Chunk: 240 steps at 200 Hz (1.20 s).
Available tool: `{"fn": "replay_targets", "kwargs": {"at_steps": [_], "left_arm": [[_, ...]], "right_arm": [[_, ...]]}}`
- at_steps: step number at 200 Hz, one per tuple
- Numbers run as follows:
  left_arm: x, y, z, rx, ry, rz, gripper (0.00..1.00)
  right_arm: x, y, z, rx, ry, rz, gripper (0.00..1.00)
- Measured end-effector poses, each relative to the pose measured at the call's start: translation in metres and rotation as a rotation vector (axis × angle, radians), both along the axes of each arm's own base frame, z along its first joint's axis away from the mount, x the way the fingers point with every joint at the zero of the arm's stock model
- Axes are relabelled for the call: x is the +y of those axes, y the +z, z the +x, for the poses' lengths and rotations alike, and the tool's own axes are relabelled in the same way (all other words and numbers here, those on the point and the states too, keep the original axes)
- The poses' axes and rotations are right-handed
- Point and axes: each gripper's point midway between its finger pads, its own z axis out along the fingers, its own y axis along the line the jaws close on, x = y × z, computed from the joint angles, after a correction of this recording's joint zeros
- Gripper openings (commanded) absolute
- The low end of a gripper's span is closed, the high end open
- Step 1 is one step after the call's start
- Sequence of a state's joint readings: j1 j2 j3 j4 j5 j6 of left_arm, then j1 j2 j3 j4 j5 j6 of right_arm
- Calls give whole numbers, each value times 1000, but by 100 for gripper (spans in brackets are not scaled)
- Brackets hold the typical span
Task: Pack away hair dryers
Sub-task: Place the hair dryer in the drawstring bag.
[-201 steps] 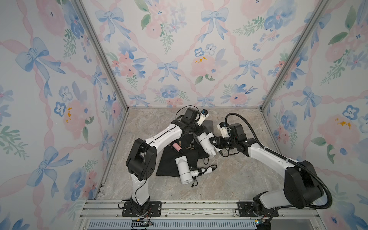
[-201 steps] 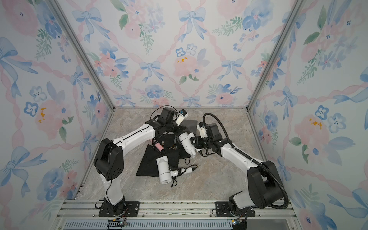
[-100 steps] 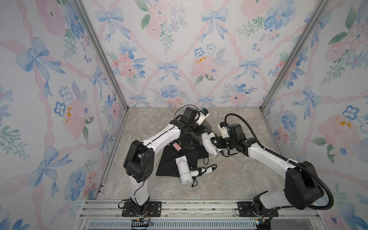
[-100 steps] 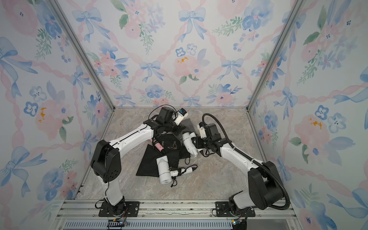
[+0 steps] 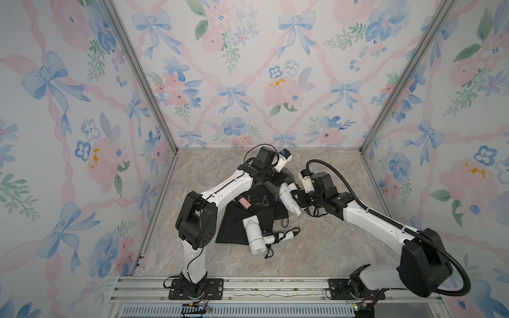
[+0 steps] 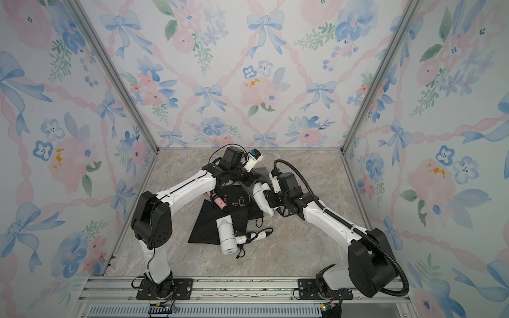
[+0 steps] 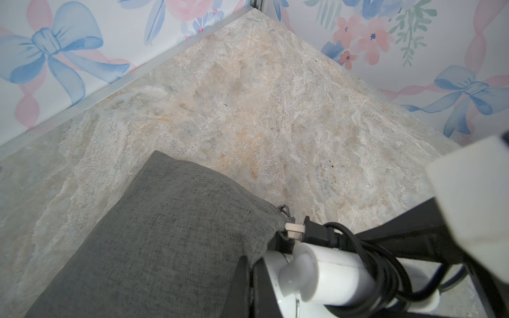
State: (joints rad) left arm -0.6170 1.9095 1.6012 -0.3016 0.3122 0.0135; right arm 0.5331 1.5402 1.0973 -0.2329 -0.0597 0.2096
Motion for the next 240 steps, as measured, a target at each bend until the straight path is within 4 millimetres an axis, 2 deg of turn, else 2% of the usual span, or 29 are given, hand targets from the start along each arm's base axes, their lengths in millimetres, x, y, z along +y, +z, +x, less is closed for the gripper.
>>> {"fn": "replay_targets", "kwargs": {"at_steps": [34,93,142,198,240], "left_arm": [[-2,6,3,-8,1,-10,0],[-10,13,2,-6,-11,-36,0],[-18,13,-6,-2,-37,-41,0],[-15,6,-15,15,-41,-27,0],[-9,21,-23,-6,-40,-42,0]], "right_arm": [[7,12,-6,-45,16,-18,30],[12,12,-12,-55,23,-64,30],[16,21,0,-80,17,-77,30],[-6,14,17,-35,-40,-37,30],[-23,21,34,-13,-112,85,30]]}}
